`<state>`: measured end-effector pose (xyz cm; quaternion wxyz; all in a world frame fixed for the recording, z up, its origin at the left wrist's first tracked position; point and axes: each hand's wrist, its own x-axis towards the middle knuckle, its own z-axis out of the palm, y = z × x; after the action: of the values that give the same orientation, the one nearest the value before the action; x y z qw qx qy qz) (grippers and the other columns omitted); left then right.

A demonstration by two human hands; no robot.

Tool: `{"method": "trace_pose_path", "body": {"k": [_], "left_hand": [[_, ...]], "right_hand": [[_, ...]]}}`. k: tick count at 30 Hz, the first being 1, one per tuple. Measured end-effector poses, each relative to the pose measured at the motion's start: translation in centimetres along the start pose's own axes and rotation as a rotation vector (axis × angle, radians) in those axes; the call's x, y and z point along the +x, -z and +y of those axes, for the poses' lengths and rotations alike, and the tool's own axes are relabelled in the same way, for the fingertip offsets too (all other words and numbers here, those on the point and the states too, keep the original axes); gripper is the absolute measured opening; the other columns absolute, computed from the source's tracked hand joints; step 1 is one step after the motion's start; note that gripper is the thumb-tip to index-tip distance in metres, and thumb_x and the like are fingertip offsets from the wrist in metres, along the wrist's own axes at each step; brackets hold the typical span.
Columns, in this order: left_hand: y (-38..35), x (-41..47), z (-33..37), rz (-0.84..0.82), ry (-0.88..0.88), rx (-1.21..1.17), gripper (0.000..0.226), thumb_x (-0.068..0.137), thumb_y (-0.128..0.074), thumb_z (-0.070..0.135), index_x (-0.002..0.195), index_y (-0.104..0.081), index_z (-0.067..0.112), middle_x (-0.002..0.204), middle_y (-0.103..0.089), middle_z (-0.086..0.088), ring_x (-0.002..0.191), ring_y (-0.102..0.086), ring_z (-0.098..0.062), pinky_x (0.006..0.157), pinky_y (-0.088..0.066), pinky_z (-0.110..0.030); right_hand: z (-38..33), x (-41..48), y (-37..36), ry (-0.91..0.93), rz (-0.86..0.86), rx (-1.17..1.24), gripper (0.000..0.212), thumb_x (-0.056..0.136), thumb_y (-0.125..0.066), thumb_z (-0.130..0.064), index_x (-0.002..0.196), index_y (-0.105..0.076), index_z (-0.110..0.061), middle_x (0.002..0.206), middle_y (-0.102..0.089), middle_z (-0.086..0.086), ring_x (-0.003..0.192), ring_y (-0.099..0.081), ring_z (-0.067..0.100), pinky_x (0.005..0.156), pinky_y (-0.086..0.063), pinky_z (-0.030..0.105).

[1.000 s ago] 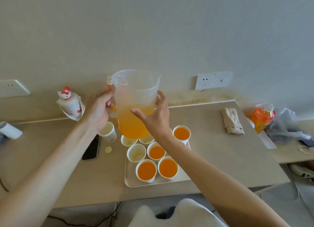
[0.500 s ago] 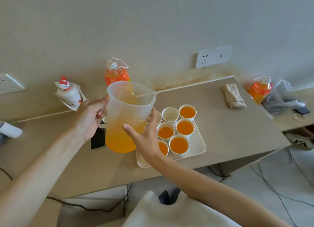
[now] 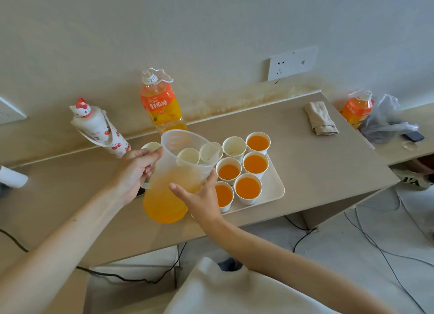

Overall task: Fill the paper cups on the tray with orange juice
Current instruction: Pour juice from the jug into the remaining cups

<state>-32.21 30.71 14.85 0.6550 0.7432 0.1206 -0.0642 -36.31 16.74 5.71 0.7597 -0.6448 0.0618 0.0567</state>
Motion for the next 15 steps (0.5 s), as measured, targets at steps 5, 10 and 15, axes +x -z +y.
{"method": "trace_pose_path", "body": {"k": [5,10,15], "left_hand": [[-0.8,0.1,-0.5,0.023,0.061,0.086,0.054,0.087,-0.067,0.029,0.045,-0.034,0.020,0.045,-0.026,0.003,0.050,-0.026,-0.014,0.073,-0.028,-0.029],[-1.2,0.4,-0.6,0.021,0.090,0.151,0.052,0.086,-0.068,0.032,0.050,-0.035,0.017,0.046,-0.029,0.002,0.052,-0.028,-0.015,0.074,-0.029,-0.031],[-1.7,0.7,-0.5,0.023,0.108,0.199,0.055,0.085,-0.070,0.032,0.042,-0.038,0.021,0.045,-0.031,0.002,0.052,-0.029,-0.015,0.077,-0.030,-0.032]], "right_hand": [[0.8,0.1,0.4,-0.029,-0.010,-0.004,0.098,0.070,-0.087,-0.034,0.143,-0.021,-0.026,0.135,-0.046,-0.006,0.123,-0.049,0.008,0.096,-0.048,0.018],[1.4,0.4,0.9,-0.086,-0.017,0.004,0.098,0.069,-0.087,-0.034,0.144,-0.024,-0.023,0.136,-0.048,-0.003,0.125,-0.050,0.012,0.104,-0.047,0.031],[1.6,0.4,1.1,-0.125,-0.015,0.033,0.092,0.069,-0.087,-0.031,0.140,-0.028,-0.024,0.132,-0.052,-0.003,0.121,-0.053,0.010,0.097,-0.049,0.022]]}}
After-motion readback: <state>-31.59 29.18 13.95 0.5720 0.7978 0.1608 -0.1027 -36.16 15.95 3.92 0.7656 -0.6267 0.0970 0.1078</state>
